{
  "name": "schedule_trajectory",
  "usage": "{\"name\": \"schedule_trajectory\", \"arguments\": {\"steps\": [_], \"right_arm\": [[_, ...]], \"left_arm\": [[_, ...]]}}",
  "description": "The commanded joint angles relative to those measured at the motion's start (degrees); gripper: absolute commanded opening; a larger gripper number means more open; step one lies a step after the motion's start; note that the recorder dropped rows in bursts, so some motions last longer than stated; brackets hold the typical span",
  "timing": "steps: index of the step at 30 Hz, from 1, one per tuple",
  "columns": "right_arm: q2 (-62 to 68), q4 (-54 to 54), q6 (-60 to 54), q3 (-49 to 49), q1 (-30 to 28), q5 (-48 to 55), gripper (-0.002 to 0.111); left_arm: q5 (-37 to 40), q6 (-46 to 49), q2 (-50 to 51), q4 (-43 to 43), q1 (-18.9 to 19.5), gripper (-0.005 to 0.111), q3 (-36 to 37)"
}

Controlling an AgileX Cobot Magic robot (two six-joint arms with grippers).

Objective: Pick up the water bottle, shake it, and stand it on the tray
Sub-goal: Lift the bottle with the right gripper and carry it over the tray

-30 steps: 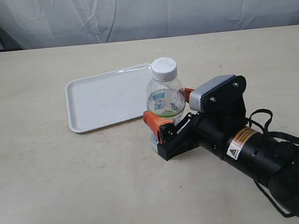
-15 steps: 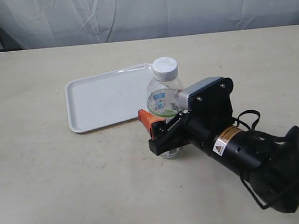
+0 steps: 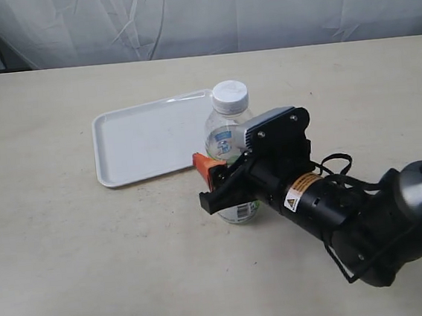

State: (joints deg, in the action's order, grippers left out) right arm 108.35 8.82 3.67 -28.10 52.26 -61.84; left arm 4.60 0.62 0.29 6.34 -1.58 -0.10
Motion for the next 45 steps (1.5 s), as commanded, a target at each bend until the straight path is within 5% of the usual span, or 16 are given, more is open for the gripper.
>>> {"name": "schedule_trajectory", "arguments": {"steps": [1, 4, 12, 22, 31, 34, 39, 45], "right_arm": [[0.2, 0.9, -0.2, -0.2, 0.1, 1.0, 0.04], [0.2, 0.9, -0.2, -0.2, 0.1, 0.8, 0.0], [-6.2, 1.4, -6.2, -0.4, 0.1, 1.2, -0.001], [-18.8, 8.2, -19.2, -16.6, 0.1, 28.8, -0.001], [-14.6, 7.7, -21.0, -36.8, -7.5, 39.9, -0.001], [-4.9, 6.7, -18.7, -37.1, -7.1, 44.2, -0.001], [-10.1, 5.6, -19.0, -46.7, -4.8, 44.9, -0.001], [-0.8, 8.5, -16.9, -45.9, -4.3, 53.7, -0.001]], "left_arm": [[-0.3, -0.2, -0.3, 0.2, -0.3, 0.0, 0.1], [-0.3, -0.2, -0.3, 0.2, -0.3, 0.0, 0.1], [-0.3, -0.2, -0.3, 0.2, -0.3, 0.0, 0.1], [-0.3, -0.2, -0.3, 0.2, -0.3, 0.0, 0.1], [-0.3, -0.2, -0.3, 0.2, -0.3, 0.0, 0.1], [-0.3, -0.2, -0.3, 0.2, -0.3, 0.0, 0.1], [-0.3, -0.2, -0.3, 0.2, -0.3, 0.0, 0.1], [-0.3, -0.2, -0.3, 0.2, -0.3, 0.0, 0.1]]}}
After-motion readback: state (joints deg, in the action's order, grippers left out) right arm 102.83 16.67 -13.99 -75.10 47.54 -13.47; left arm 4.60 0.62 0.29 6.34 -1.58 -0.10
